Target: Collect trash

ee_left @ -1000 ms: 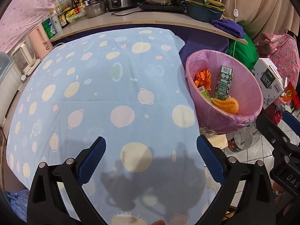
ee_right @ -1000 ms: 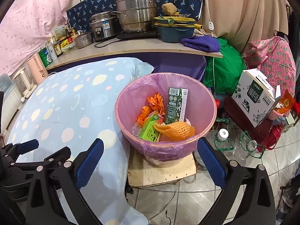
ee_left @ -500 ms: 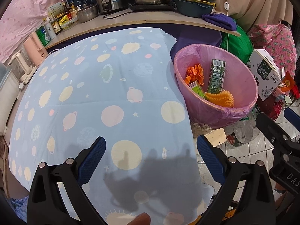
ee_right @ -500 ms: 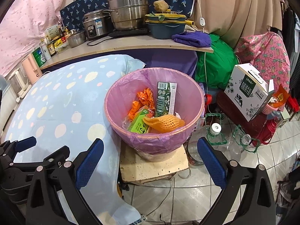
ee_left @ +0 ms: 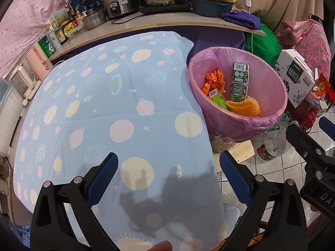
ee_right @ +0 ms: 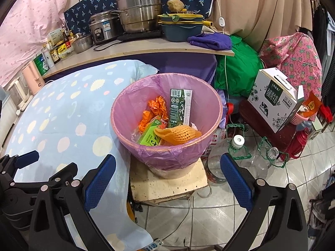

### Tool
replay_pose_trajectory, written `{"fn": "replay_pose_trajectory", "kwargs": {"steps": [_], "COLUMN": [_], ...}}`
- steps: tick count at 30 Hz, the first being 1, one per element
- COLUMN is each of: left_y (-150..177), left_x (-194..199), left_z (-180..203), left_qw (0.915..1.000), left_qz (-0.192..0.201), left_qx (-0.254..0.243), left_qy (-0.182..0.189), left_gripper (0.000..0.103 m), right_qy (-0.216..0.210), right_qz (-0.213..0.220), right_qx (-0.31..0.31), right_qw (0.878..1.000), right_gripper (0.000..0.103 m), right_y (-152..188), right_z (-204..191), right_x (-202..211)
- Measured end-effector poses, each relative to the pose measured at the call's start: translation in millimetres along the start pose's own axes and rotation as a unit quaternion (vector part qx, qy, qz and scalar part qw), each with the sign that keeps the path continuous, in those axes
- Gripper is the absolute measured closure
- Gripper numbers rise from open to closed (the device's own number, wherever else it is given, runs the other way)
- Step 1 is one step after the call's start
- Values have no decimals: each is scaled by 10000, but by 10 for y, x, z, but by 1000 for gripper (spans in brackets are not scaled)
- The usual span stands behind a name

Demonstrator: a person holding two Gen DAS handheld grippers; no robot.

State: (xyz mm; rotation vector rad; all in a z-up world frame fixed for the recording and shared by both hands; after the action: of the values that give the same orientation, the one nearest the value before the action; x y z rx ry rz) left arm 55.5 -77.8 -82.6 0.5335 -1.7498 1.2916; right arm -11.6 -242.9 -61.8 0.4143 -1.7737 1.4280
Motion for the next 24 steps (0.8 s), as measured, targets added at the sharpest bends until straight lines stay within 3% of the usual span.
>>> {"fn": "replay_pose_trajectory", "kwargs": {"steps": [24], "left_y": [35], "left_x": [-19], "left_z": [-12], "left_qw": [9999], "left_qz": [-71], "left_qx": [71], "left_qy": [-60], "left_gripper": [10], "right_qy": [24], "right_qz": [-32], "right_qx": [46], "right_qw": [10000], "right_gripper": [7], "right_y": [60], "right_z": [3], "right_x": [-21]}}
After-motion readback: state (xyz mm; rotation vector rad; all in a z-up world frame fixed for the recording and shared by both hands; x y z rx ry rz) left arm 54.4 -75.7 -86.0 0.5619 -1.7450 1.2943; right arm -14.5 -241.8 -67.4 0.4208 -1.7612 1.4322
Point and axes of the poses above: each gripper's, at about its wrist camera, not at the fingertips, and x roughly against the way its jaws point, z to its right, y to its underside, the point moved 5 cm from there along -x, roughly the way its jaws point, and after that the axes turned 1 degree about y, right-handed, at the moved point
